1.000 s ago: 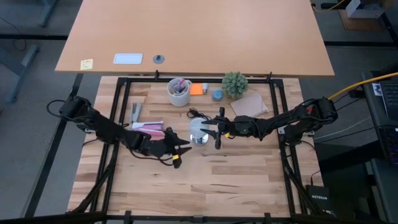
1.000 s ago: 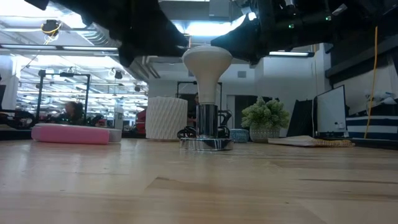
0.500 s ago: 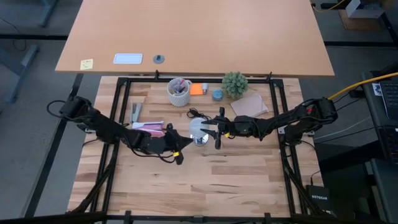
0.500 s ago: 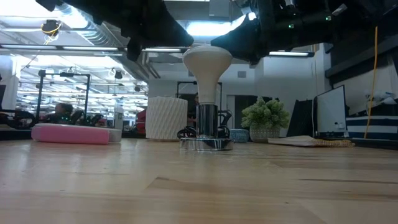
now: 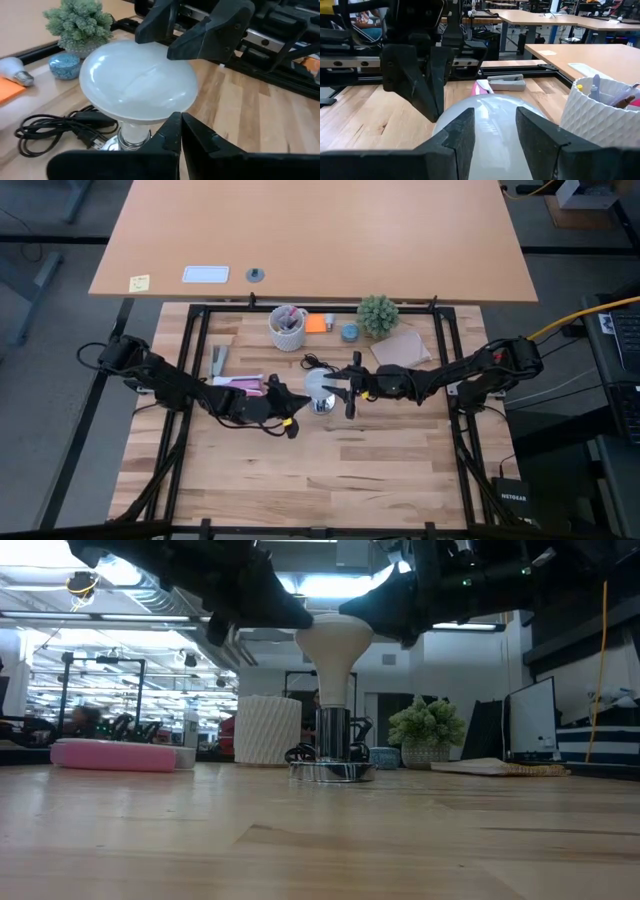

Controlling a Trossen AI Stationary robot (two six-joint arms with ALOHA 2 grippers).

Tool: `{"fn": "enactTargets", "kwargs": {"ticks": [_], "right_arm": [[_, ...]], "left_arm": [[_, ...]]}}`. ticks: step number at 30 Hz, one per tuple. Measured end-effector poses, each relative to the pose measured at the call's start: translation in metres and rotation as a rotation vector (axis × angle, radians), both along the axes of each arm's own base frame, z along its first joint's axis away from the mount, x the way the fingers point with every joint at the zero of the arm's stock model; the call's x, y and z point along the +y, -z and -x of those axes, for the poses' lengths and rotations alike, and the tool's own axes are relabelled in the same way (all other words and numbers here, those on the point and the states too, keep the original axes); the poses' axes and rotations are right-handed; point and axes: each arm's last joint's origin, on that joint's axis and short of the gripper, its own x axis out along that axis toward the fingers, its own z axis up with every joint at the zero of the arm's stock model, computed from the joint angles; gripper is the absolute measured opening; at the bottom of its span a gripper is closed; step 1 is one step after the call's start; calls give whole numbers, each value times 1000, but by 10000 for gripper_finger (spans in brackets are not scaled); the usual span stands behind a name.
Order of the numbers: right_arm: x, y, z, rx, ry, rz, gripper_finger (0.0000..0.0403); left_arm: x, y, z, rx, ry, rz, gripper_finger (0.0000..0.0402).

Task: Screw lightbulb
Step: Insert the white light bulb into the silver lamp

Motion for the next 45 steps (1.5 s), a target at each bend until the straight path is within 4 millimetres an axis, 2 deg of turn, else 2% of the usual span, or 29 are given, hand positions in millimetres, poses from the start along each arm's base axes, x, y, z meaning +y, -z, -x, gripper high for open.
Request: {"fn": "enactTargets", "kwargs": {"ticks": [25, 38, 45], "right_arm": [[3, 1, 0, 3, -88, -62, 149], [4, 0, 0, 0, -99, -64, 149], [4, 0, 0, 0, -95, -63, 149]], "left_arm": [[2, 3, 5, 29, -189, -97, 5], [14, 2, 3, 31, -255, -126, 5], [-2, 2, 7, 25, -204, -132, 5]]}}
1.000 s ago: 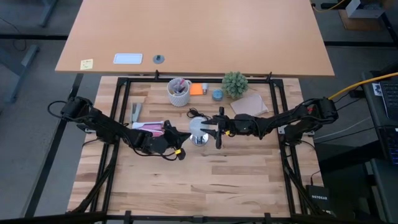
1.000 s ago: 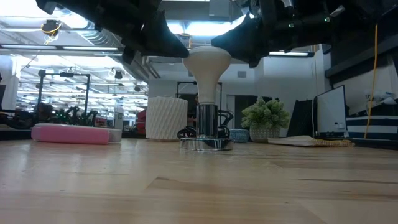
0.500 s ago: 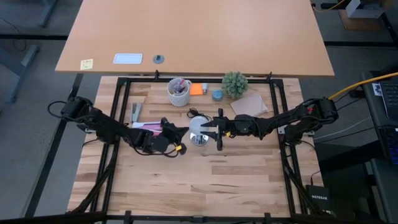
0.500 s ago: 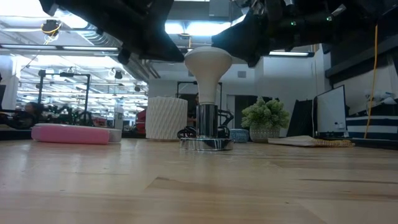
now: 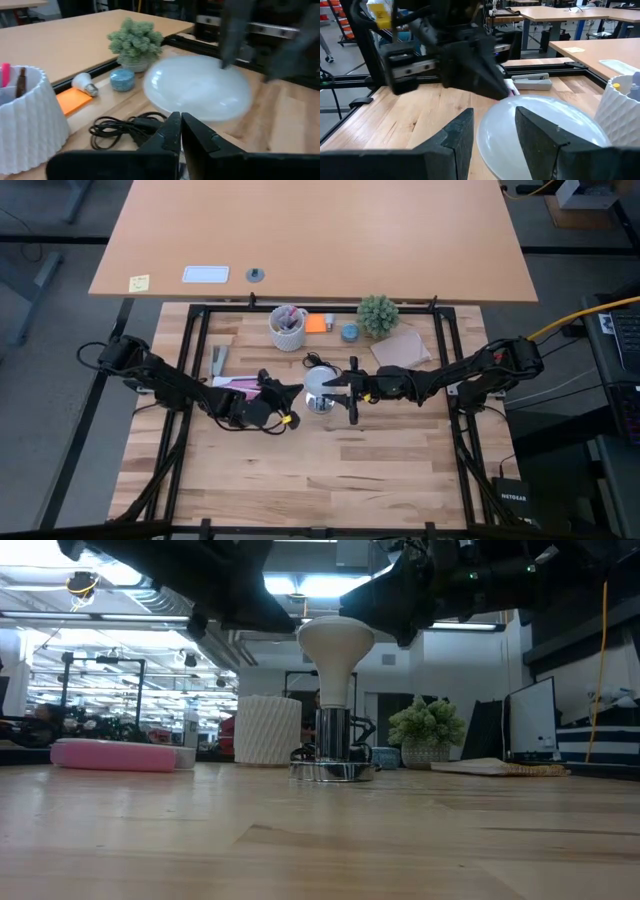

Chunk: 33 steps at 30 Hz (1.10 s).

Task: Screw lightbulb
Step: Insert the white light bulb into the silver lamp

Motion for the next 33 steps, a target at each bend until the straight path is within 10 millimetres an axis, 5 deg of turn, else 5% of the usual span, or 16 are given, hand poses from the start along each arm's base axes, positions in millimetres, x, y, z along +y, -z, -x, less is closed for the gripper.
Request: {"fn": "enactTargets", "kwargs": {"ticks": [10, 33], "right_arm": [[0, 0, 0, 0, 6, 1, 149], [-1, 0, 0, 3, 9, 3, 149]], "left_arm": [[-21, -5, 4, -77, 66, 55, 5], [-10, 13, -22, -120, 144, 33, 5]]}}
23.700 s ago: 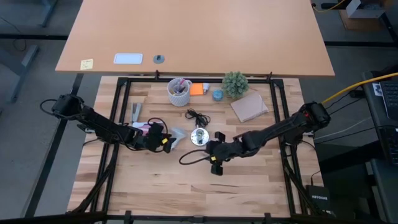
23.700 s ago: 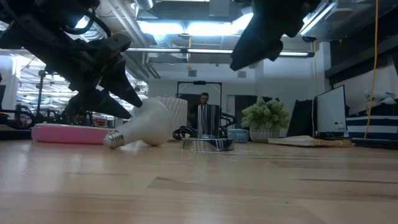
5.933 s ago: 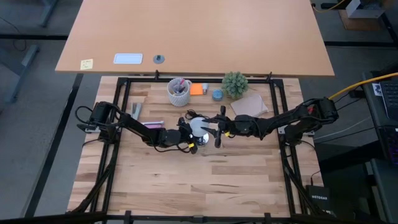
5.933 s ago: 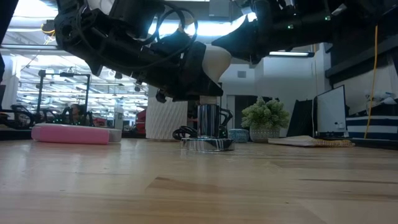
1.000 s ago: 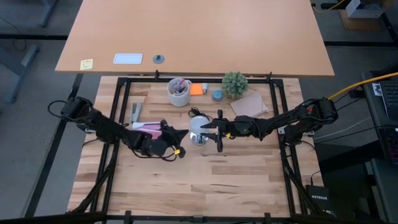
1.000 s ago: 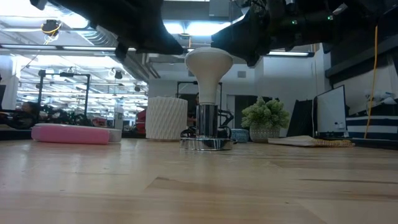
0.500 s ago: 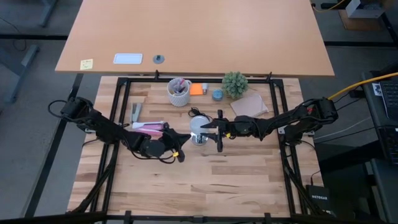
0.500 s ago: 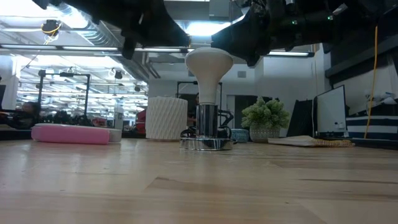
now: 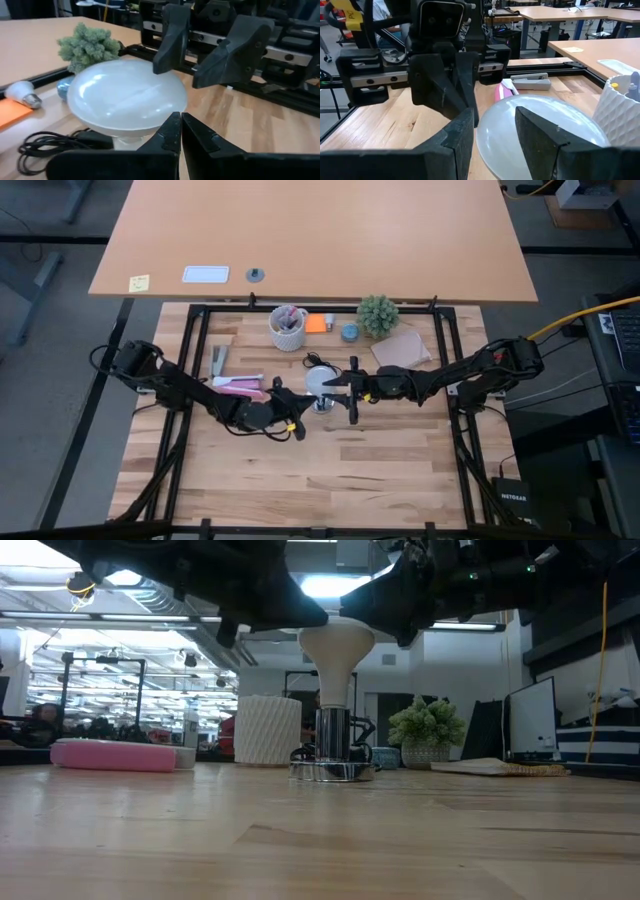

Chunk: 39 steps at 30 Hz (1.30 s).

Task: Screw lightbulb
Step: Insert the white light bulb into the silver lamp

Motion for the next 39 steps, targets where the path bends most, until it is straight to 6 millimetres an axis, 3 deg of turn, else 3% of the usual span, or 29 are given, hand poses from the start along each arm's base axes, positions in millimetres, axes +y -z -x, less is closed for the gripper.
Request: {"fn": "enactTargets", "kwargs": {"ticks": [28, 39], "right_arm": [[0, 0, 0, 0, -17, -3, 149], [0, 0, 0, -5, -10, -3, 149]], "left_arm": [[14, -1, 2, -9, -252, -57, 5], [2, -14, 3, -73, -221, -109, 5]]}}
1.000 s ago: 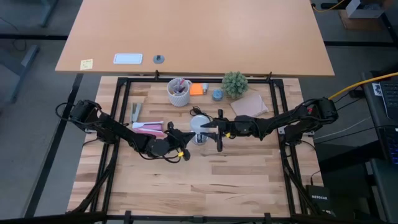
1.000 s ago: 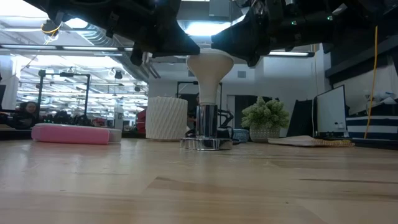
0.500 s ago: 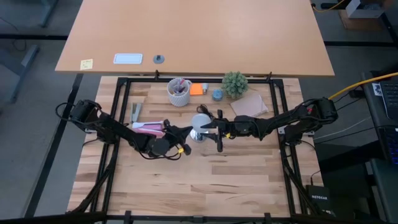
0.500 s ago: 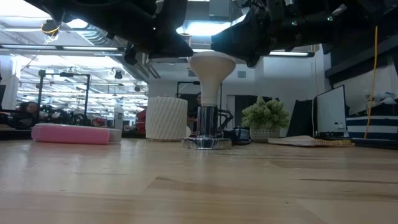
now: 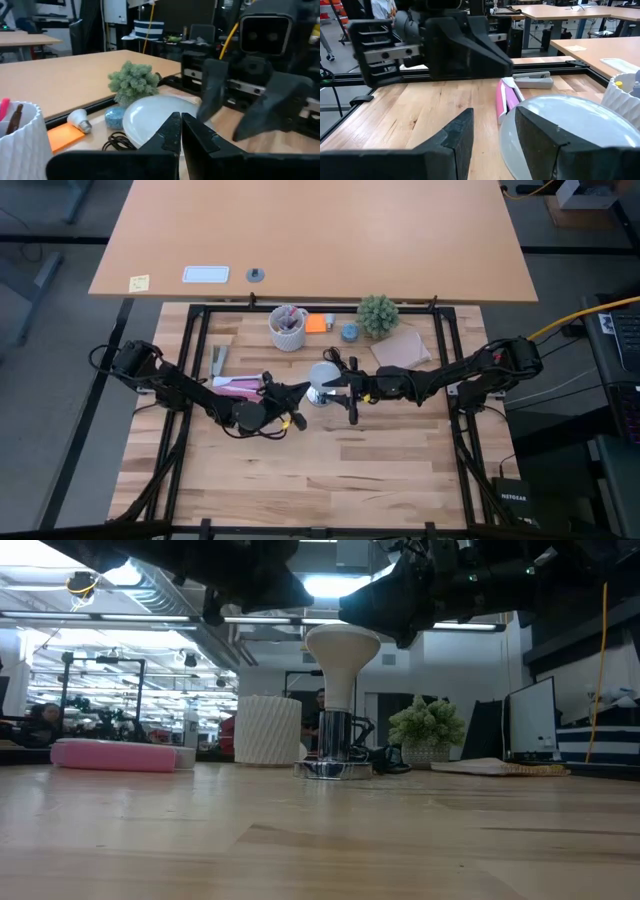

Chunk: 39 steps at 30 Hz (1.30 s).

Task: Screw lightbulb
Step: Insert the white light bulb into the silver lamp

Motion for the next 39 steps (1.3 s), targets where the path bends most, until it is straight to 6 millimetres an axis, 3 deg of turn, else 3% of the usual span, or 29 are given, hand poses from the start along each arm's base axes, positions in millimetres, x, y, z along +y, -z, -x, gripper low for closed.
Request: {"fn": "enactTargets", "kwargs": {"ticks": [20, 39], "right_arm": [[0, 0, 0, -5, 3, 0, 149], [0, -4, 0, -43, 6, 5, 150]], "left_arm": [[36, 3, -12, -49, 65, 116, 5], [42, 8, -13, -23, 36, 147, 5]]}}
